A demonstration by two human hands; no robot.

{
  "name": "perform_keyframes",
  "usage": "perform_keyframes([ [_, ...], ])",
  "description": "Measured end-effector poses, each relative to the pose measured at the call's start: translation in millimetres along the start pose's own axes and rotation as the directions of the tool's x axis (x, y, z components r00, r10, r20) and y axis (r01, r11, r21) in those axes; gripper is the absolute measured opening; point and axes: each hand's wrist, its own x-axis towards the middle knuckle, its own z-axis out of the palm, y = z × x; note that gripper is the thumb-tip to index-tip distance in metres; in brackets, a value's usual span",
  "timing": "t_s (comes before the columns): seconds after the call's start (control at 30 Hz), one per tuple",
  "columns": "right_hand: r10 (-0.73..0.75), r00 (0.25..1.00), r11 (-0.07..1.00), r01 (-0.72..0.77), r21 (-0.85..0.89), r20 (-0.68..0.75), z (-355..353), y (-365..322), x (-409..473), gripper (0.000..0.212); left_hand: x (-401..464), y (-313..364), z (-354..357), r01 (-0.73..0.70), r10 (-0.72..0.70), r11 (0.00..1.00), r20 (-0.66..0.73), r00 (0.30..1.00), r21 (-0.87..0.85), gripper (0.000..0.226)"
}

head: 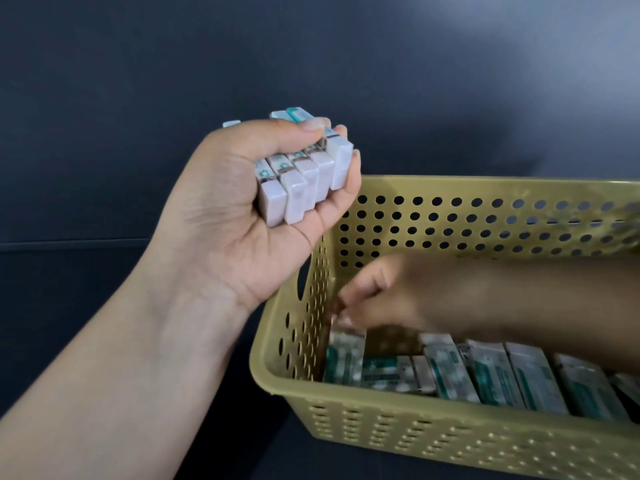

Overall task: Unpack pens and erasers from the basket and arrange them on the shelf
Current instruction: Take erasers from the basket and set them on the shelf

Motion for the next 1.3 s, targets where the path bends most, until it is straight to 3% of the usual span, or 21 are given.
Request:
perform_keyframes([
  [0.13, -0.044, 0.989, 0.954, 0.085, 0.287, -0.144, -22.7, -10.5, -1.1, 0.004, -0.3, 4.5, 13.1, -0.060, 0.049, 0.995, -0.143, 0.989, -0.076, 0.007],
  [0.23, -0.078, 0.939, 0.905, 0.208, 0.372, -0.334, -39.6, -16.3, -6.3, 0.004, -3.4, 5.7, 21.3, -0.072, 0.049, 0.991, -0.186, 0.981, -0.115, 0.010],
  [0.33, -0.141, 0.807, 0.843, 0.401, 0.357, -0.573, -54.7, -22.6, -12.9, 0.017, -5.5, 5.5, 22.9, -0.064, 0.038, 0.991, -0.213, 0.976, -0.115, 0.013],
  [0.43, -0.196, 0.684, 0.743, 0.572, 0.349, -0.703, -63.0, -26.7, -19.6, 0.019, -6.7, 6.3, 25.0, -0.052, 0.021, 0.992, -0.248, 0.969, -0.118, 0.010],
  [0.57, -0.305, 0.650, 0.691, 0.654, 0.307, -0.696, -56.7, -30.4, -25.9, 0.015, -6.6, 6.2, 25.6, -0.034, 0.011, 0.996, -0.273, 0.962, -0.081, 0.023],
  [0.77, -0.528, 0.552, 0.739, 0.673, -0.030, -0.646, -43.4, -29.1, -22.3, 0.027, -8.0, 7.7, 23.6, 0.001, -0.018, 0.994, -0.157, 0.988, -0.107, 0.035],
  [0.9, -0.600, 0.579, 0.749, 0.650, -0.132, -0.552, -37.8, -26.5, -19.2, 0.032, -6.3, 6.6, 19.9, -0.027, 0.010, 0.993, -0.142, 0.990, -0.113, 0.037],
  [1.1, -0.580, 0.642, 0.813, 0.491, -0.312, -0.501, -27.9, -19.6, -11.9, 0.064, -5.8, 7.7, 18.8, -0.018, 0.013, 0.999, -0.159, 0.987, -0.032, 0.024],
  [1.2, -0.580, 0.654, 0.805, 0.552, -0.216, -0.486, -32.4, -19.3, -15.1, 0.052, -6.2, 7.8, 19.1, 0.001, -0.003, 1.000, -0.151, 0.989, -0.013, 0.025],
  [1.3, -0.622, 0.600, 0.753, 0.635, -0.174, -0.504, -37.3, -21.3, -15.1, 0.032, -7.0, 7.2, 20.5, 0.019, -0.021, 1.000, -0.163, 0.986, -0.016, 0.032],
])
